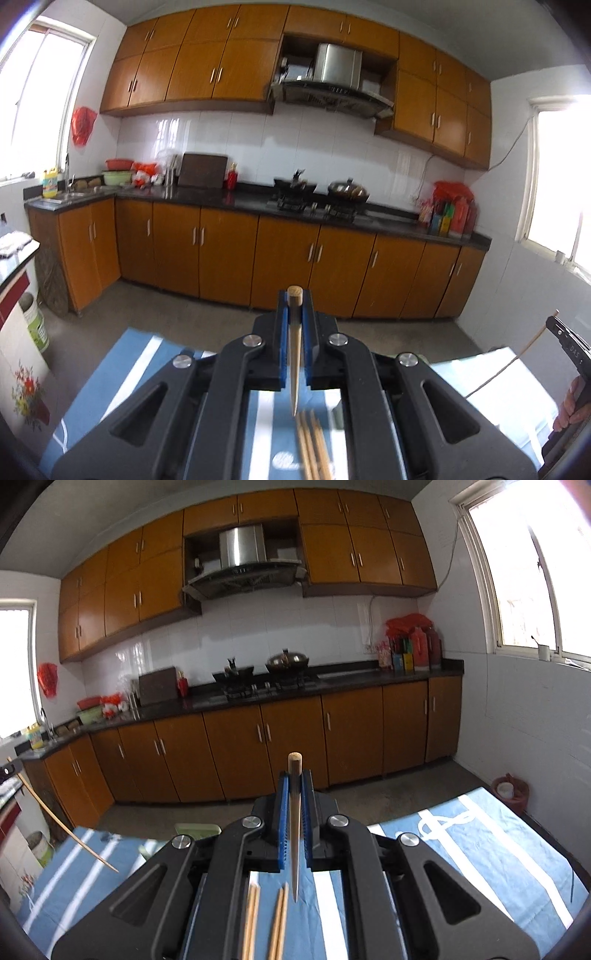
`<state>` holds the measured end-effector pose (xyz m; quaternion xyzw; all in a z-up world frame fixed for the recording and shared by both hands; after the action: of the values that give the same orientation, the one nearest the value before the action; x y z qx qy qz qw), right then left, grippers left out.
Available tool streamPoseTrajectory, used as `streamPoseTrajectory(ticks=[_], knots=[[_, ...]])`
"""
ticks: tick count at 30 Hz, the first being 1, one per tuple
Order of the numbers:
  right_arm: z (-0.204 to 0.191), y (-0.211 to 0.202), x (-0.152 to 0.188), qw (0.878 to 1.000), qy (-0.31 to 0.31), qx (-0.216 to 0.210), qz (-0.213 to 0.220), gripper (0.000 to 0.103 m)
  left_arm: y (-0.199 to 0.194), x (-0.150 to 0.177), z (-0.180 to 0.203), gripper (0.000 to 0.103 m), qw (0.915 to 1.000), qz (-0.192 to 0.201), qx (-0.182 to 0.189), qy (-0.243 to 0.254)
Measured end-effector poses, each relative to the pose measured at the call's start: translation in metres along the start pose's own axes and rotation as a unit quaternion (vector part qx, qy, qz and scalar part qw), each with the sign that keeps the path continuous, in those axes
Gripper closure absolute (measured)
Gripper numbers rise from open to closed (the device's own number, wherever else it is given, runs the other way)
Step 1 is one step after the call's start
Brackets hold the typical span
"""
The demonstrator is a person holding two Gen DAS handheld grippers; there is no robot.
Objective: Organize utensils
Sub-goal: 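Lift both held chopsticks and carry them above the green holder, then lower the chopsticks into the holder and open both tools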
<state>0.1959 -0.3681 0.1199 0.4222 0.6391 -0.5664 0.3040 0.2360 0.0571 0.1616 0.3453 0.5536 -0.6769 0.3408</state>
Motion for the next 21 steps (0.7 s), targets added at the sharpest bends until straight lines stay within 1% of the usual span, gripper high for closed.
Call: streamPoseTrajectory(ticks=[4,7,9,12,15,21], knots=[[-0.014,-0.014,-0.034,0.998,0.011,-0.04,0.042,0.096,-0.019,-0.033,0.02,0.095,0.999,0.034,0.028,0.0],[-0.024,-0.018,-0.045,0.996,0.014,-0.071,0.06,0.096,-0.023,-0.05,0.04,0.095,0.9973,0.049,0.055,0.001],[-0.033,-0.014,-0.047,0.994,0.009,-0.085,0.062,0.096,-0.022,-0.054,0.053,0.095,0.9967,0.052,0.063,0.005],[-0.043,-0.004,-0.043,0.994,-0.003,-0.094,0.052,0.096,-0.009,-0.053,0.07,0.095,0.9959,0.049,0.076,0.011],[-0.05,0.015,-0.033,0.995,-0.007,-0.096,0.028,0.096,0.015,-0.045,0.082,0.095,0.9961,0.031,0.082,0.01],[-0.054,0.05,-0.012,0.995,-0.006,-0.092,-0.024,0.096,0.067,-0.014,0.088,0.095,0.9975,-0.015,0.068,0.015]])
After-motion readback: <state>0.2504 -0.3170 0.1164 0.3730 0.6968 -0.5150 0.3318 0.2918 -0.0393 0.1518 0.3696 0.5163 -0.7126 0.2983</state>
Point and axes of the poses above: each gripper's, at about its wrist camera, not at the fingertips, and y roughly the way its jaws point, z to its right, x to its underside, the point moved 2 cm from there along y, roughly the way its jaws point, and after that the axes turned 15 degrees about -z, right-handed, at the moved point
